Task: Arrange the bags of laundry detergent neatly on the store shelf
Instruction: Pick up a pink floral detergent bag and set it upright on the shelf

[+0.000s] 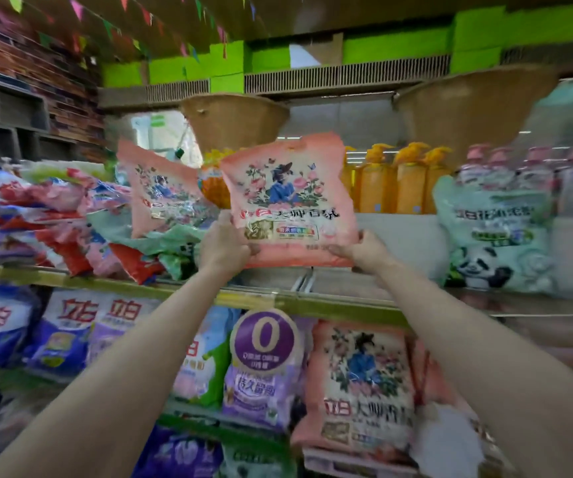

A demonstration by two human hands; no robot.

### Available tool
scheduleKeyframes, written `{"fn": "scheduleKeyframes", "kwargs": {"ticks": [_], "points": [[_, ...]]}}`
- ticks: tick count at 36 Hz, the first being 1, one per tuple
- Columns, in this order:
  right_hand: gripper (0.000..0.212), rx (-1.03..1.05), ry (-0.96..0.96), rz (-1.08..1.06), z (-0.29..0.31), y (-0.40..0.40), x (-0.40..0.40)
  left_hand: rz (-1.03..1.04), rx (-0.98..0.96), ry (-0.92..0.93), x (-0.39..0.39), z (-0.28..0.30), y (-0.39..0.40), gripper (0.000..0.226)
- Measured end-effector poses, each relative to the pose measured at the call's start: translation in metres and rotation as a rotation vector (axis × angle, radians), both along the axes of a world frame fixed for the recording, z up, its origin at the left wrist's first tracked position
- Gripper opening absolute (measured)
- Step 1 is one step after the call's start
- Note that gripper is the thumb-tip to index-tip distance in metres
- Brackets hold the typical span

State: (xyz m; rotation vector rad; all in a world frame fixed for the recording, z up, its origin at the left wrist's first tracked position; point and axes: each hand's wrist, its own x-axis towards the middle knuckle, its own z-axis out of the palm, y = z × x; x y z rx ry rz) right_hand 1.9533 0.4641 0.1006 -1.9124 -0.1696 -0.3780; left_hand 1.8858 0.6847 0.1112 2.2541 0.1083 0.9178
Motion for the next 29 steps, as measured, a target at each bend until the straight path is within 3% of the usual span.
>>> {"fn": "scheduleKeyframes", "kwargs": {"ticks": [8,18,22,29], "points": [[0.063,-0.054,-0.007,-0.146,-0.002,-0.093,-0.039,-0.139,0.0,0.02,0.001,-0.007,-0.083,0.061],[0.062,0.027,-0.002,-0.313,-0.001,-0.261,-0.083,-0.376,0.043,0.048,0.003,-0.003,-0.248,0.063],[0.072,0.0,-0.005,-0.376,-0.003,-0.319,-0.099,-0.421,0.059,0.041,0.005,-0.001,-0.306,0.064],[0.065,0.005,-0.053,-0.442,-0.01,-0.415,-0.127,-0.542,0.043,0.04,0.008,-0.003,-0.41,0.061]]}}
